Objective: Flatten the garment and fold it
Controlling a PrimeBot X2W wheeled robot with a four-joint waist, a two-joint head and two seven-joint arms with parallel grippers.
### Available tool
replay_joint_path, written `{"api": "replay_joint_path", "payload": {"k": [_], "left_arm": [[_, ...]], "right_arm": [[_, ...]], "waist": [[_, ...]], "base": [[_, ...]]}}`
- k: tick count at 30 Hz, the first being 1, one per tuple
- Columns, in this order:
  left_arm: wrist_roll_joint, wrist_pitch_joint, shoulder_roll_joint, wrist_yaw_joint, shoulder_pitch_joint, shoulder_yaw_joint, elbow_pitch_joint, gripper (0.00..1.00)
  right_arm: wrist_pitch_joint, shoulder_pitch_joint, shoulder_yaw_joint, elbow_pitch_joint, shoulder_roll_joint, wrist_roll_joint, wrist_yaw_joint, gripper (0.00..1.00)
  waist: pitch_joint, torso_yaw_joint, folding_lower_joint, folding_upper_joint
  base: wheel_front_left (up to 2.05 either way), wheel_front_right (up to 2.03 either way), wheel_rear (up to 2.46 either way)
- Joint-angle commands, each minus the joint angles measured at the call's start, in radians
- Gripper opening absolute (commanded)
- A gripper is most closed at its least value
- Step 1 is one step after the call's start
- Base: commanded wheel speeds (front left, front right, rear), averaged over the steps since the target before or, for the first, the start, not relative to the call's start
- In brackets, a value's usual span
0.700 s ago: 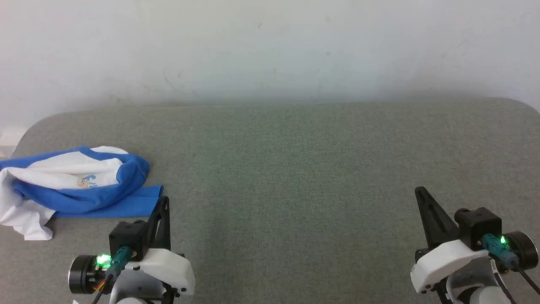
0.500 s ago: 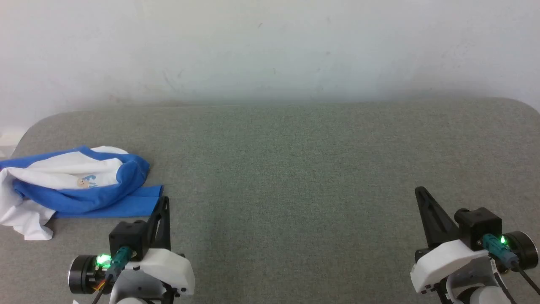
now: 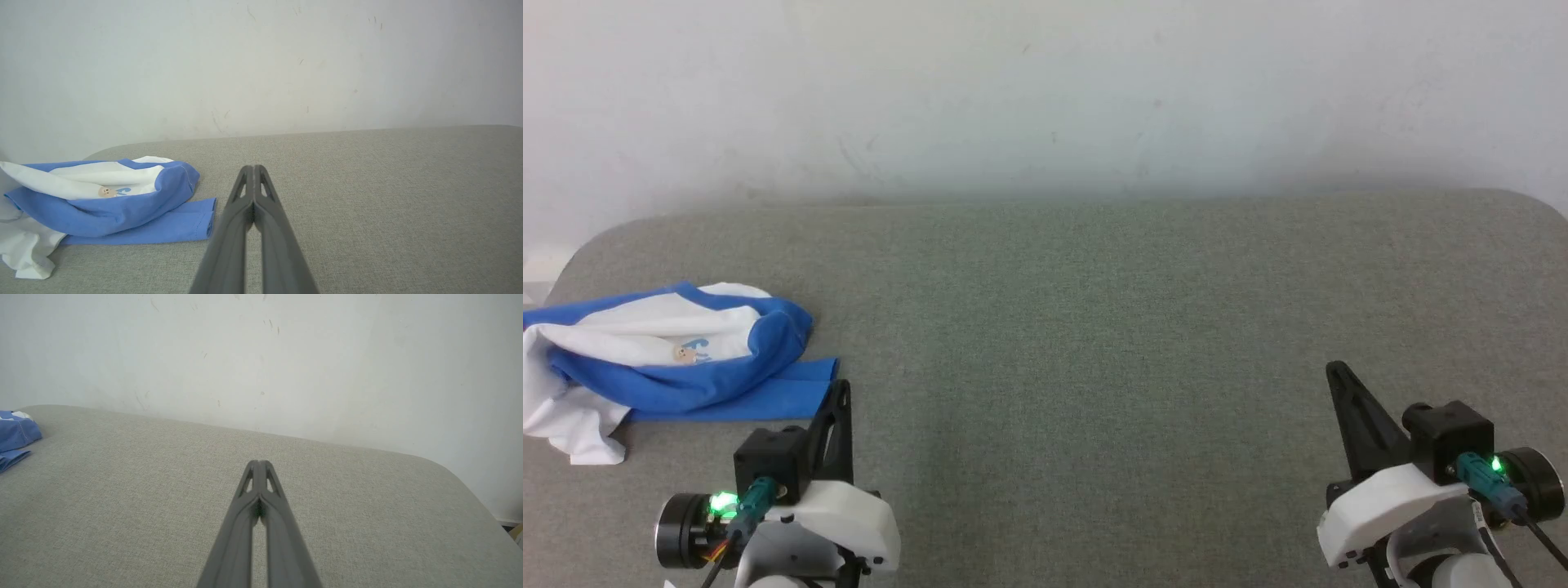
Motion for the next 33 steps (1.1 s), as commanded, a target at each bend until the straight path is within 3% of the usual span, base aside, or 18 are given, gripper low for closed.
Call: {"api": "replay_joint_path", "payload": {"k": [1, 17, 18, 20, 21, 22, 33], "left_arm": [[0.006, 0.0, -0.001, -0.002, -0.013, 0.004, -0.005, 0.0], [0.006, 0.0, -0.001, -0.002, -0.013, 0.004, -0.005, 0.0], [0.0, 0.0, 0.0, 0.0, 0.0, 0.0, 0.0, 1.0], [0.0, 0.0, 0.0, 0.0, 0.001, -0.001, 0.001, 1.0], [0.0, 0.0, 0.0, 0.0, 0.001, -0.001, 0.001, 0.0], [-0.001, -0.001, 0.0, 0.0, 0.0, -0.002, 0.001, 1.0], [-0.01, -0.024, 0.0, 0.01, -0.004, -0.018, 0.014, 1.0]], "right_arm": [[0.0, -0.015, -0.002, -0.006, 0.004, -0.007, -0.002, 0.0], [0.0, -0.015, -0.002, -0.006, 0.004, -0.007, -0.002, 0.0], [0.0, 0.0, 0.0, 0.0, 0.0, 0.0, 0.0, 1.0], [0.0, 0.001, 0.0, 0.001, -0.001, 0.001, 0.0, 1.0], [-0.001, 0.001, 0.0, 0.002, -0.001, 0.001, 0.0, 0.0], [-0.001, 0.001, 0.0, 0.002, -0.001, 0.001, 0.0, 1.0], [-0.024, -0.001, -0.017, 0.011, 0.0, 0.013, 0.0, 1.0]], "waist": [[0.0, 0.0, 0.0, -0.0001], [0.0, 0.0, 0.0, -0.0001], [0.0, 0.0, 0.0, -0.0001], [0.0, 0.0, 0.0, -0.0001], [0.0, 0.0, 0.0, -0.0001], [0.0, 0.0, 0.0, -0.0001], [0.001, 0.0, 0.0, -0.0001]], "base": [[0.0, 0.0, 0.0], [0.0, 0.0, 0.0], [0.0, 0.0, 0.0], [0.0, 0.0, 0.0], [0.0, 0.0, 0.0], [0.0, 0.0, 0.0], [0.0, 0.0, 0.0]]}}
